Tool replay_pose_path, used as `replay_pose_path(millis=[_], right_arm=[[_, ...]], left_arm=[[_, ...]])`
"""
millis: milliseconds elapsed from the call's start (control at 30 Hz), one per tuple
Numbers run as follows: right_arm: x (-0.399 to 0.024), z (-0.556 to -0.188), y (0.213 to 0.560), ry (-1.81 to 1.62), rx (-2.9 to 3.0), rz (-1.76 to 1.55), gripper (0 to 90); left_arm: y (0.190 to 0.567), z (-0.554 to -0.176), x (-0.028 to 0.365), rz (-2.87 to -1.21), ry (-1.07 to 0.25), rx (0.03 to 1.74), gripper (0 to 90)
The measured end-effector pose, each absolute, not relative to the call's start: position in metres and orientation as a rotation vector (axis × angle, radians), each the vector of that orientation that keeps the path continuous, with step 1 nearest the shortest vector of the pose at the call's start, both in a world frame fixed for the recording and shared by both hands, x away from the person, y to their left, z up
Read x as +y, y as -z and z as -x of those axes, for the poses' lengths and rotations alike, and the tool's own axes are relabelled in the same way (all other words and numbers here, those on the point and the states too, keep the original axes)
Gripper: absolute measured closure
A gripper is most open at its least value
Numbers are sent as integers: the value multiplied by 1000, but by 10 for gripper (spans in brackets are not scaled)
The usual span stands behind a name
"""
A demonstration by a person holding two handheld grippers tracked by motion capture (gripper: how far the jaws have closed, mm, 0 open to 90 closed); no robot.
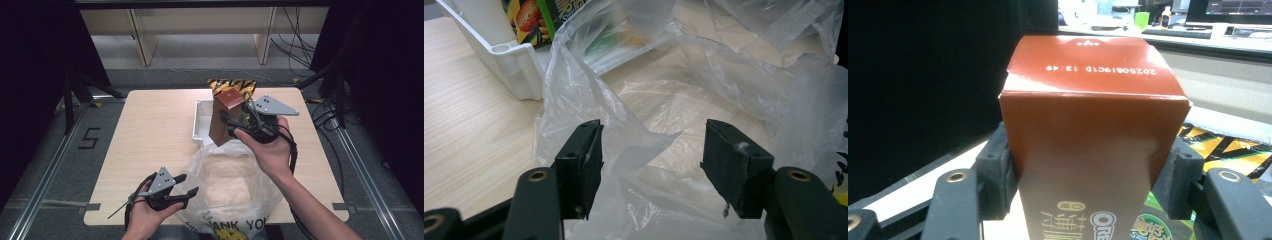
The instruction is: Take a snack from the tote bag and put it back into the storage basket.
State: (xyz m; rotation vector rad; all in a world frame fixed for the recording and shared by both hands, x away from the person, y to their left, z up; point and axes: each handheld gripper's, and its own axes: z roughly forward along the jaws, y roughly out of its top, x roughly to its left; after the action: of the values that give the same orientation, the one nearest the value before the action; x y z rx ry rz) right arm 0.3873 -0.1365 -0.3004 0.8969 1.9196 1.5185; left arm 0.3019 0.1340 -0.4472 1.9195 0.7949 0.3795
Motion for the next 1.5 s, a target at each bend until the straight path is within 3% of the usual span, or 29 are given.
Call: replay_pose_path(millis=[1500], right_arm=[[-112,-448,334,-1433,1931,-994,386]], left_arm=[[442,-300,134,-1904,-394,787,404]])
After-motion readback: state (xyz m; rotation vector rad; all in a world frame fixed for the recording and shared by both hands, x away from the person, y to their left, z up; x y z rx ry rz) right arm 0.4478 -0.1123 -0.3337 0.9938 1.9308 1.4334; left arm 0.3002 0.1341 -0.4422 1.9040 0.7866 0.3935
